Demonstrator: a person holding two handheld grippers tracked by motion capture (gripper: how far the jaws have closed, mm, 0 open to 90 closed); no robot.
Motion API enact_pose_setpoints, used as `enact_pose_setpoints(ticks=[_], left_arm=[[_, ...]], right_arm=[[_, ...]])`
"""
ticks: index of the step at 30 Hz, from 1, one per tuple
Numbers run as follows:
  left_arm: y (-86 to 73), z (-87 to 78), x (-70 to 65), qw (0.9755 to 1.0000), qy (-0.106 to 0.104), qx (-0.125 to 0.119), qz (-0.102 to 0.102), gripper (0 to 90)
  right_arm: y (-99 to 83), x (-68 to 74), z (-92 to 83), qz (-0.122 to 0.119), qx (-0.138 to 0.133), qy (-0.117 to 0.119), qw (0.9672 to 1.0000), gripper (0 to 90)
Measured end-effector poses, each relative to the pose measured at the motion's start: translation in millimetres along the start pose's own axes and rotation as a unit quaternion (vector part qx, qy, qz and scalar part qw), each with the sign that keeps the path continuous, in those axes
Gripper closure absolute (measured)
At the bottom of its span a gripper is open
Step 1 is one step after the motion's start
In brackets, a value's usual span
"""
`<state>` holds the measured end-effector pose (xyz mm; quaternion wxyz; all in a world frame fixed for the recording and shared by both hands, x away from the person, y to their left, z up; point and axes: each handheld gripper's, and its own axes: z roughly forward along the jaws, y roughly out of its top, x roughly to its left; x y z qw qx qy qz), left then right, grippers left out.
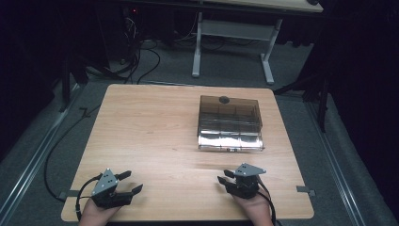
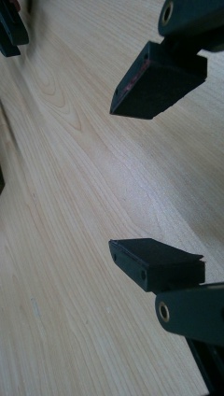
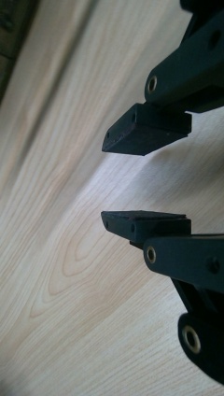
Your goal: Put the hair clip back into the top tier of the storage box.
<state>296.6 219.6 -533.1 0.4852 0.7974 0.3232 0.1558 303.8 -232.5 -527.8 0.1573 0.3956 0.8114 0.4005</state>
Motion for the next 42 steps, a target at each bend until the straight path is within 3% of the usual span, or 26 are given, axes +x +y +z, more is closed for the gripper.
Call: enact_pose_setpoints(ticks=[5, 13, 22, 29, 34, 42], left_arm=[[0.0, 0.1, -0.4, 1.0000, 0.003, -0.001, 0.001, 29.7], [0.0, 0.1, -0.2, 1.0000, 0.003, 0.000, 0.000, 29.7], [0.1, 0.4, -0.2, 1.0000, 0.003, 0.000, 0.000, 29.7], [0.1, 0.4, -0.4, 1.0000, 0.003, 0.000, 0.000, 29.7], [0.1, 0.5, -0.5, 1.0000, 0.003, 0.000, 0.001, 29.7], [0.2, 0.6, -0.6, 1.0000, 0.003, 0.001, 0.001, 29.7]], right_arm=[[-1.4, -0.4, -1.4, 0.008, -0.003, 0.002, 1.0000, 60.0], [-1.0, 3.5, 1.2, -0.007, 0.010, -0.002, 0.9999, 59.8], [-0.7, -0.3, -4.6, 0.006, -0.002, -0.004, 1.0000, 60.5], [-4.5, -7.1, -14.1, 0.013, 0.002, -0.024, 0.9996, 61.2], [-10.3, -18.8, -31.8, 0.030, -0.002, -0.051, 0.9983, 61.3], [-17.8, -32.9, -47.0, 0.050, -0.005, -0.072, 0.9961, 61.2]])
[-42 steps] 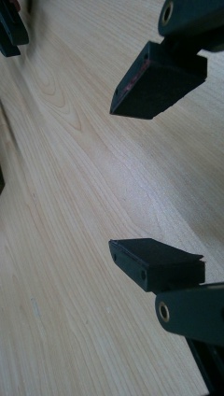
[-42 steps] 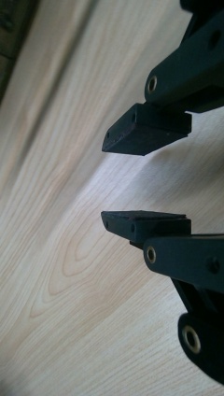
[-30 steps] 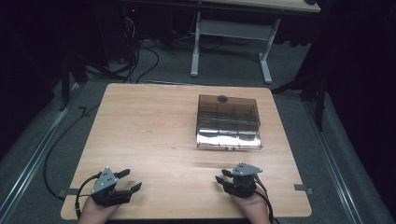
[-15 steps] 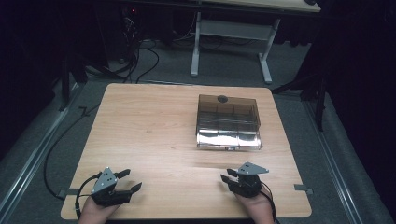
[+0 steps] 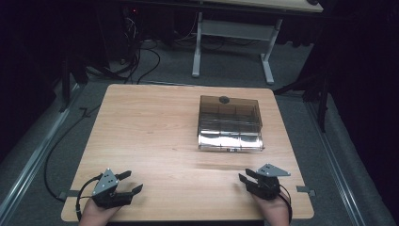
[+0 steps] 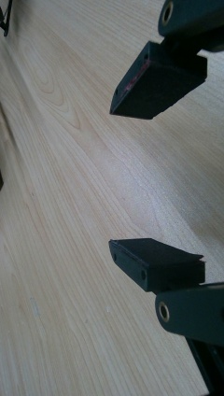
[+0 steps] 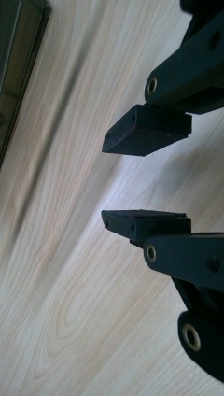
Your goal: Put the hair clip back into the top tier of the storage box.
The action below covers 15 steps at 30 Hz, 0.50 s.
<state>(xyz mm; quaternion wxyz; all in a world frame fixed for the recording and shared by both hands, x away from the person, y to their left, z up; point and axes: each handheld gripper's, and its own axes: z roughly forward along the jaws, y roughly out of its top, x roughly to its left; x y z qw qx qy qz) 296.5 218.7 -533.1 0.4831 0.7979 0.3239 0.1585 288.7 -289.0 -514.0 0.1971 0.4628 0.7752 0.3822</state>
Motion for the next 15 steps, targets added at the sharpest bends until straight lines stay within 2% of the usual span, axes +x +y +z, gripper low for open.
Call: enact_pose_setpoints(ticks=[6, 15], left_arm=[[0.0, -0.1, 0.0, 1.0000, -0.001, 0.000, 0.001, 29.7], [0.0, -0.1, 0.0, 1.0000, -0.001, 0.000, 0.001, 29.7]], right_arm=[[-7.7, -13.2, -11.2, 0.020, -0.001, -0.019, 0.9996, 61.1], [-13.6, -25.6, -21.0, 0.033, -0.002, -0.040, 0.9987, 61.1]])
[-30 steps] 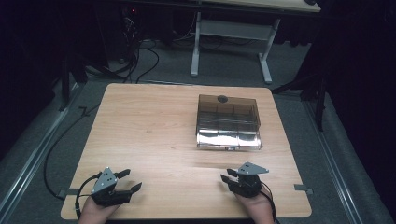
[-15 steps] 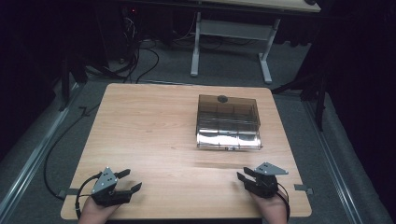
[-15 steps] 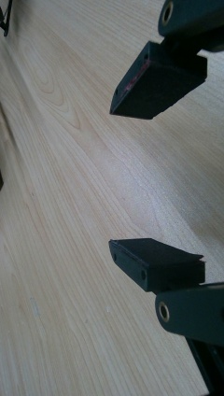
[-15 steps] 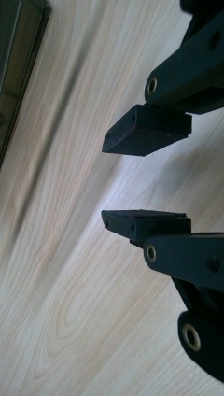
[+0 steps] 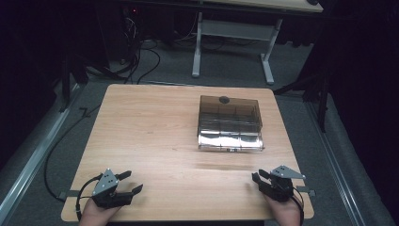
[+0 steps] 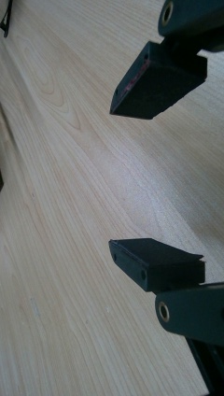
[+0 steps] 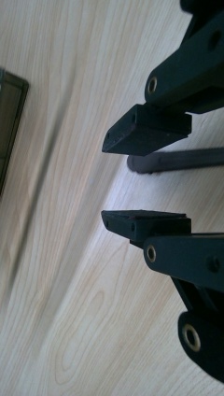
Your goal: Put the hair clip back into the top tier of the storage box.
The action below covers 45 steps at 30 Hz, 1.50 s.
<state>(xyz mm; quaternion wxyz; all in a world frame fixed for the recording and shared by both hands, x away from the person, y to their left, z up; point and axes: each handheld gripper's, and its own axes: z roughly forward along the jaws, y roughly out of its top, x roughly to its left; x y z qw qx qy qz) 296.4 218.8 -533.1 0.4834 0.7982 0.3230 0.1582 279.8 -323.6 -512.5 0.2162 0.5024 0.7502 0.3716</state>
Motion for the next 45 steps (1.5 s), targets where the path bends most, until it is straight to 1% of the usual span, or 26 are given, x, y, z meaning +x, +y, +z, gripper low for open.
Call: enact_pose_setpoints(ticks=[2, 6, 8, 11, 14, 16, 18, 20, 24, 27, 32, 34, 39, 42, 45], left_arm=[[0.0, 0.0, 0.0, 1.0000, 0.000, 0.000, 0.000, 29.7], [0.0, 0.1, 0.0, 1.0000, 0.000, 0.000, 0.000, 29.7], [0.0, 0.1, 0.0, 1.0000, 0.000, 0.000, 0.000, 29.7], [0.0, 0.1, 0.0, 1.0000, 0.000, 0.001, 0.000, 29.7], [0.0, 0.1, 0.0, 1.0000, 0.000, 0.000, -0.001, 29.7], [0.0, 0.1, 0.0, 1.0000, 0.000, 0.001, 0.000, 29.7], [0.0, 0.0, -0.1, 1.0000, 0.000, 0.001, 0.000, 29.7], [0.0, 0.0, 0.0, 1.0000, -0.001, 0.001, 0.000, 29.7], [0.0, 0.1, 0.0, 1.0000, -0.001, 0.001, -0.001, 29.7], [0.0, 0.1, 0.1, 1.0000, -0.001, 0.001, -0.001, 29.7], [0.0, 0.1, 0.0, 1.0000, -0.001, 0.000, -0.001, 29.7], [0.0, 0.0, 0.0, 1.0000, -0.001, 0.001, 0.000, 29.7], [0.0, 0.1, 0.1, 1.0000, -0.001, 0.001, 0.000, 29.7], [0.0, 0.1, 0.0, 1.0000, -0.001, 0.000, 0.000, 29.7], [0.0, 0.0, 0.1, 1.0000, -0.001, 0.001, 0.000, 29.7]], right_arm=[[-1.0, -2.4, -1.3, 0.002, -0.001, -0.003, 1.0000, 61.1], [-4.9, -9.9, -6.2, 0.016, -0.001, -0.013, 0.9998, 62.0], [-5.3, -11.4, -6.4, 0.017, -0.002, -0.015, 0.9997, 62.4], [-7.1, -15.2, -4.8, 0.017, 0.005, -0.013, 0.9998, 65.4], [-8.5, -14.6, -1.7, 0.019, 0.016, -0.007, 0.9997, 68.4], [-8.8, -14.1, -0.5, 0.020, 0.018, -0.004, 0.9996, 69.5], [-9.6, -12.5, 2.6, 0.017, 0.027, -0.002, 0.9995, 72.0], [-10.0, -12.2, 4.6, 0.011, 0.031, -0.004, 0.9995, 73.2], [-11.2, -11.7, 6.3, 0.015, 0.037, -0.004, 0.9992, 75.9], [-11.6, -11.8, 6.8, 0.014, 0.039, -0.005, 0.9991, 78.3], [-11.4, -11.7, 6.8, 0.013, 0.040, -0.004, 0.9991, 78.7], [-10.7, -11.5, 6.5, 0.008, 0.039, -0.007, 0.9992, 78.9], [-8.3, -9.5, 3.9, 0.003, 0.033, -0.011, 0.9994, 80.0], [-7.7, -8.3, 3.9, 0.001, 0.035, -0.013, 0.9993, 80.0], [-6.1, -7.1, 3.2, -0.005, 0.030, -0.014, 0.9994, 80.1]])
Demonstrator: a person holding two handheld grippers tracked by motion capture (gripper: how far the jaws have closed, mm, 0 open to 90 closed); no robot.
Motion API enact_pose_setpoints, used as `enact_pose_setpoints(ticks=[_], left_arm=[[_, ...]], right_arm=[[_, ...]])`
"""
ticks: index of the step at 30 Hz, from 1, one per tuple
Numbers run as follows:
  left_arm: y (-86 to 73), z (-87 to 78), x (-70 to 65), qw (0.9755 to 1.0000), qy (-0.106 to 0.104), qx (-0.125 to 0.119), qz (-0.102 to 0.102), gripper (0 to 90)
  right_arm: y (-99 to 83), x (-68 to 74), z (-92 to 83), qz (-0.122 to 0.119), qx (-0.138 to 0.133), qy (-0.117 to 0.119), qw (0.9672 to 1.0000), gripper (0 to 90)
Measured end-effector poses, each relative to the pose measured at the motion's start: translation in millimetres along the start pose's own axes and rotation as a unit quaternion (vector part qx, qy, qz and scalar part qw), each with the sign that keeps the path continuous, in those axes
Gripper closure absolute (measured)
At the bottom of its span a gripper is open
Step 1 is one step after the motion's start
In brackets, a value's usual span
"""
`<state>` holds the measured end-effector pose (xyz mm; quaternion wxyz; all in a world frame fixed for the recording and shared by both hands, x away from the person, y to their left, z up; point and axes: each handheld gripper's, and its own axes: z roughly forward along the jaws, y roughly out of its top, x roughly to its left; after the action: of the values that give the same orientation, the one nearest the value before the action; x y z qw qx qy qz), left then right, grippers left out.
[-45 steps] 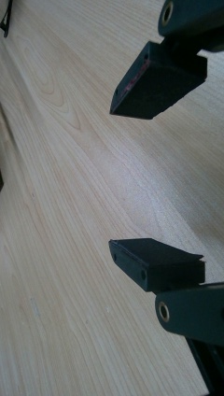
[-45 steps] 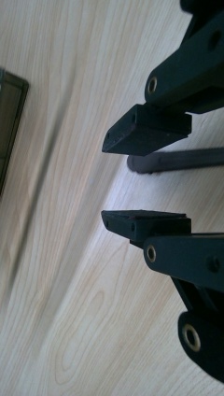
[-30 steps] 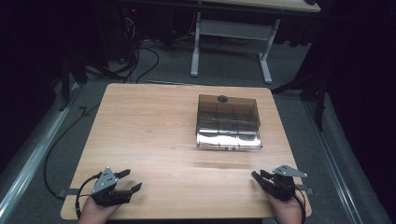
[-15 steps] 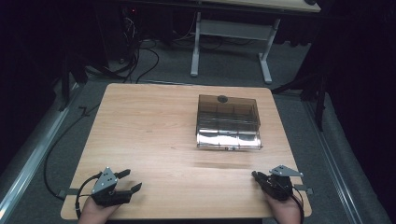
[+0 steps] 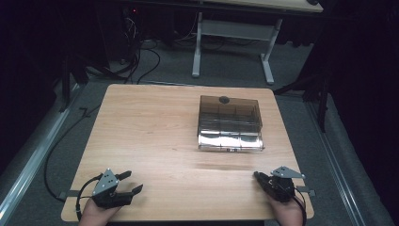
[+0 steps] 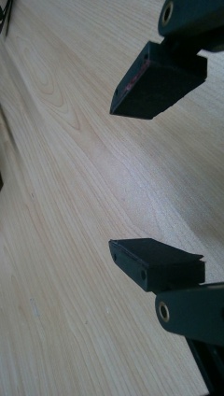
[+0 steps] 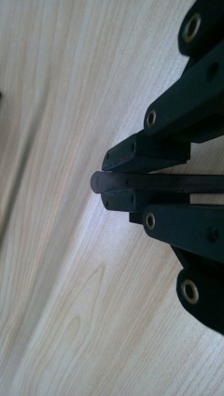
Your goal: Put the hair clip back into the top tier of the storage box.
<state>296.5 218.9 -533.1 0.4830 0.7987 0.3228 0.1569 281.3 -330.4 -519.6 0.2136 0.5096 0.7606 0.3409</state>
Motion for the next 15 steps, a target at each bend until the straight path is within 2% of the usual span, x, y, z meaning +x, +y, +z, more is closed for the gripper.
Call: enact_pose_setpoints(ticks=[6, 12, 15], left_arm=[[0.0, 0.1, 0.0, 1.0000, 0.000, 0.000, 0.000, 29.7], [0.1, 0.1, -0.1, 1.0000, 0.001, 0.001, 0.000, 29.7], [0.1, 0.1, -0.1, 1.0000, 0.000, 0.000, 0.000, 29.7]], right_arm=[[7.1, 10.5, -3.2, -0.018, -0.011, 0.005, 0.9998, 80.1], [15.1, 31.7, 3.2, -0.044, -0.008, 0.033, 0.9985, 80.1], [17.3, 38.2, 7.1, -0.049, -0.007, 0.042, 0.9979, 80.0]])
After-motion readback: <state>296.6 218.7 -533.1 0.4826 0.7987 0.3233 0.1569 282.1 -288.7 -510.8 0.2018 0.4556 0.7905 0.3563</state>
